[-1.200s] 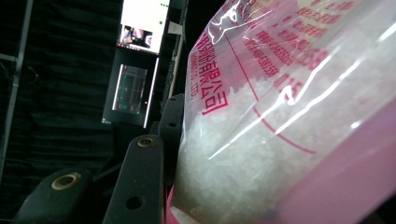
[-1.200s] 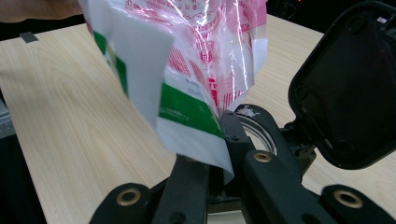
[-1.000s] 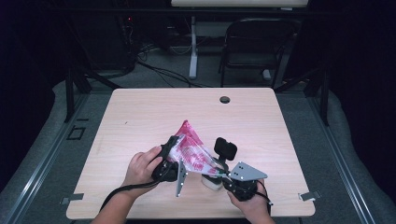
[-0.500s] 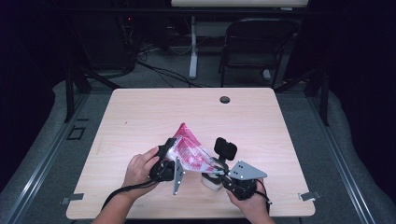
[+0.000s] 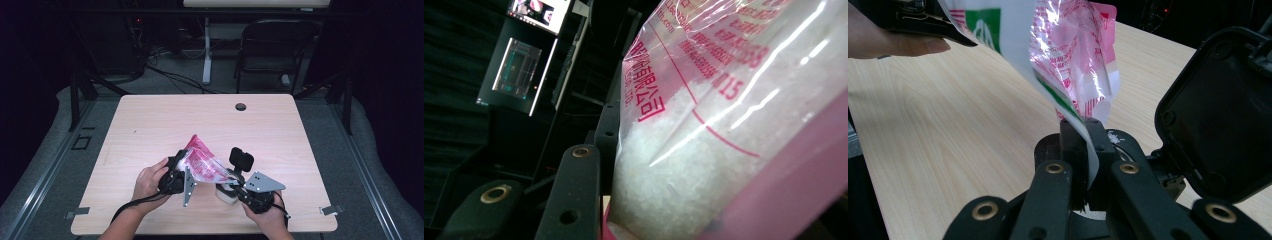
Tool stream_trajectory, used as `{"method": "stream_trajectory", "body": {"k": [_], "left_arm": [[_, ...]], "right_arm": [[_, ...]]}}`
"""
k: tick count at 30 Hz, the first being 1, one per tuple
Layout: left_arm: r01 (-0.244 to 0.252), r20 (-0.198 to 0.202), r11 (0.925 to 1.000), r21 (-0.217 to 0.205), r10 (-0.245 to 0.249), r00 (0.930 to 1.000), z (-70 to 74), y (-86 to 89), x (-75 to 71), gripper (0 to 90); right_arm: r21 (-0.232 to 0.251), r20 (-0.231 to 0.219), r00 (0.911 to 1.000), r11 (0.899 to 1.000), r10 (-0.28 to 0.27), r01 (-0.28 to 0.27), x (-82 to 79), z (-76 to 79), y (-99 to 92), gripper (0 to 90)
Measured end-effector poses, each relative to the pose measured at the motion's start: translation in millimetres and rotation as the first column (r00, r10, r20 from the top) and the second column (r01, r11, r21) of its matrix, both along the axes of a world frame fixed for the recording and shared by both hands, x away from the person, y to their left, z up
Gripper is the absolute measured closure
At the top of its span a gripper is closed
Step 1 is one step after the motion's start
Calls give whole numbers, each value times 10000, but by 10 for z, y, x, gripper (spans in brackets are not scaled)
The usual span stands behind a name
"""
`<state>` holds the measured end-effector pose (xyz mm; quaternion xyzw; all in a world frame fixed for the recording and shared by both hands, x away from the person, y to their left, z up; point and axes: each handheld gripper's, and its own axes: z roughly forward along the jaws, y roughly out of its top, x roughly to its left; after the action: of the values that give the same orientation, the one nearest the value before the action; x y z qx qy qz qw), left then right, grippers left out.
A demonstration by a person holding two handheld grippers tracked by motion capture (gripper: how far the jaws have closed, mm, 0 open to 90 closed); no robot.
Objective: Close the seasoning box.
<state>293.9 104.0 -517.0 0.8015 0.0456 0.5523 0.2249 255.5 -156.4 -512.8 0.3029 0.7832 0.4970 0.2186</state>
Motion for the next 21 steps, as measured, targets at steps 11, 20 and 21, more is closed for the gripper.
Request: {"method": "stream_trajectory", "body": {"k": [11, 20, 21], "left_arm": [[-32, -357, 9997, -228, 23, 9994, -55, 6, 19, 658], [-88, -1065, 9970, -768, 6, 9943, -99, 56, 60, 661], [-119, -1148, 9966, -820, 25, 9934, -104, 61, 62, 661]], "right_arm": [[97, 48, 10000, 9999, -55, 54, 5, 6, -4, 893], [102, -37, 10000, 9999, 84, -83, 16, 3, 16, 890], [111, -37, 10000, 9999, 76, -76, 16, 4, 18, 890]]}}
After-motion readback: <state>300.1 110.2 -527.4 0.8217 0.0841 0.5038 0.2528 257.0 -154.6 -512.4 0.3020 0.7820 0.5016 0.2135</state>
